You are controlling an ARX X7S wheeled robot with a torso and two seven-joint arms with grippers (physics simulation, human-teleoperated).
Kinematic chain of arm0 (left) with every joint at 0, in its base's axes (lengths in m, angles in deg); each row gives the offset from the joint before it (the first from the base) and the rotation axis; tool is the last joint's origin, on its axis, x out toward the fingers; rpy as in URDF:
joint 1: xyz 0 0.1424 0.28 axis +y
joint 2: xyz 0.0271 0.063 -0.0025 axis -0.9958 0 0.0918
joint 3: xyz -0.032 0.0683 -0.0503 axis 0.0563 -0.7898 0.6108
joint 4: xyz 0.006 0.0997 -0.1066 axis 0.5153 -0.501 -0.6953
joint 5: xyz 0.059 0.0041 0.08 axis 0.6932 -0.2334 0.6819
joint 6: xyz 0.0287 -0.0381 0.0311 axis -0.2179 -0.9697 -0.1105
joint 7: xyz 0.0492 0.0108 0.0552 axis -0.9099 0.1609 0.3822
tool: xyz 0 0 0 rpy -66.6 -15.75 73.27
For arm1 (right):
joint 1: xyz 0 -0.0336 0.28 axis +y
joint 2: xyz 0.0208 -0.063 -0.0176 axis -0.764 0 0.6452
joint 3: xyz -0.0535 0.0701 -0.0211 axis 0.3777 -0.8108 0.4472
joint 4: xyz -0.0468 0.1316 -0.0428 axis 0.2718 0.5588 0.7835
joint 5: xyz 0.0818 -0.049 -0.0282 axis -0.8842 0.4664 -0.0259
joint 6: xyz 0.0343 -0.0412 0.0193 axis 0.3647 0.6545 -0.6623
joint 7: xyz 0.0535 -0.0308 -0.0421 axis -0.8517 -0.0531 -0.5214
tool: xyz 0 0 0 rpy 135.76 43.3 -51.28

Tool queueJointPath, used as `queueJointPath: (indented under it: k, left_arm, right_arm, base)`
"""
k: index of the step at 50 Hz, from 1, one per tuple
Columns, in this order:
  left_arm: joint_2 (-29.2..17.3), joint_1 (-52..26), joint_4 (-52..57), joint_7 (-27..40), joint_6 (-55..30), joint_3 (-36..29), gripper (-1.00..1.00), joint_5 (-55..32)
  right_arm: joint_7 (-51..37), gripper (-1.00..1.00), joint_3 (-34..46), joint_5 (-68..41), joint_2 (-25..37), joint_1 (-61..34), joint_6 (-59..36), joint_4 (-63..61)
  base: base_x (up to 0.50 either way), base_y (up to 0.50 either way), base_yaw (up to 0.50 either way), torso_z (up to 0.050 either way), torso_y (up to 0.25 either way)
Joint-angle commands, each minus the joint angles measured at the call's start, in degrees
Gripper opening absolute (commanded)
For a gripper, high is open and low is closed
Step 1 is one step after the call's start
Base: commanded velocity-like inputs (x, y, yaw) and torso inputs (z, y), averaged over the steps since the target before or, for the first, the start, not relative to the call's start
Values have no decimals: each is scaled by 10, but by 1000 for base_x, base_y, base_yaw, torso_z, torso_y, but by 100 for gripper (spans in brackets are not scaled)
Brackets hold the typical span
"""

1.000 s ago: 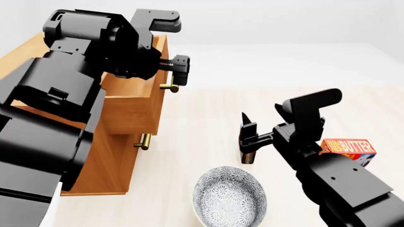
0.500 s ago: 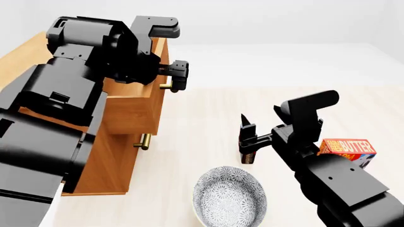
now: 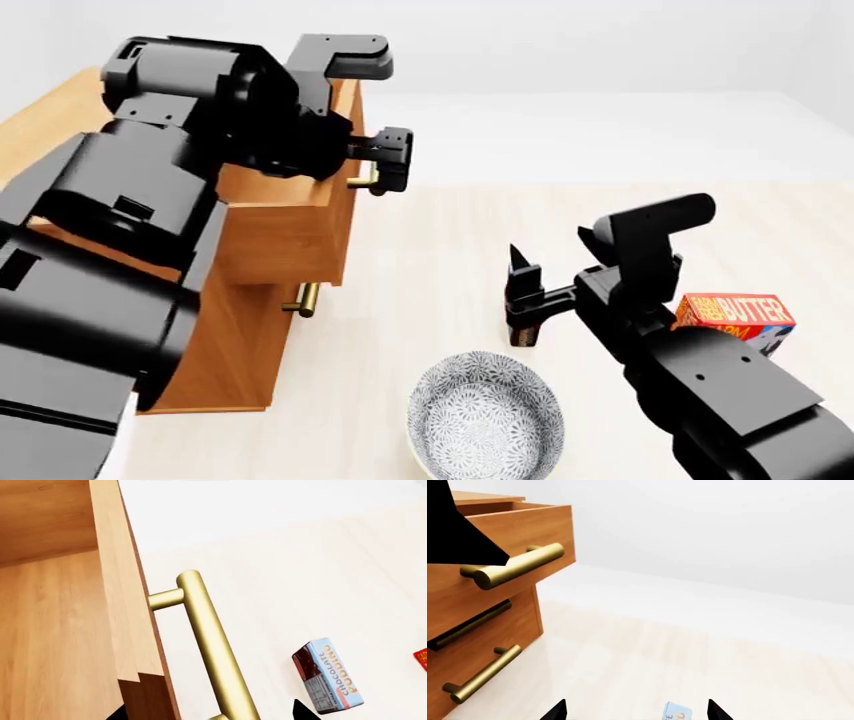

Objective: Put the chocolate pudding in the top drawer of the cabinet and close it.

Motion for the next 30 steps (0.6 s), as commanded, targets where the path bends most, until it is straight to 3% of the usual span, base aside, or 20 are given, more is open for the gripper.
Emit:
queueJointPath:
  k: [1, 8, 14, 21, 30]
  left_arm:
    - [3, 4, -3, 10, 28, -152, 100, -206]
    - [3, -8, 1, 24, 63, -326, 100, -390]
    - [3, -15, 15, 32, 86, -428, 100, -499]
    - [3, -26, 31, 41, 99, -485, 100, -568]
    - [3, -35, 51, 39, 107, -502, 100, -607]
  right_arm:
    - [0, 100, -4, -6, 3, 5, 0, -3]
    - [-2, 100, -11, -9, 6, 12, 4, -5]
    - [-5, 100, -18, -10, 10, 21, 8, -11]
    - [-7, 100, -23, -11, 14, 26, 11, -14]
    - [-4, 100, -25, -12, 15, 30, 19, -9]
  base:
    - [0, 0, 0, 0, 0]
    - [0, 0, 0, 0, 0]
    - [0, 0, 0, 0, 0]
    - [0, 0, 0, 0, 0]
    - [0, 0, 0, 0, 0]
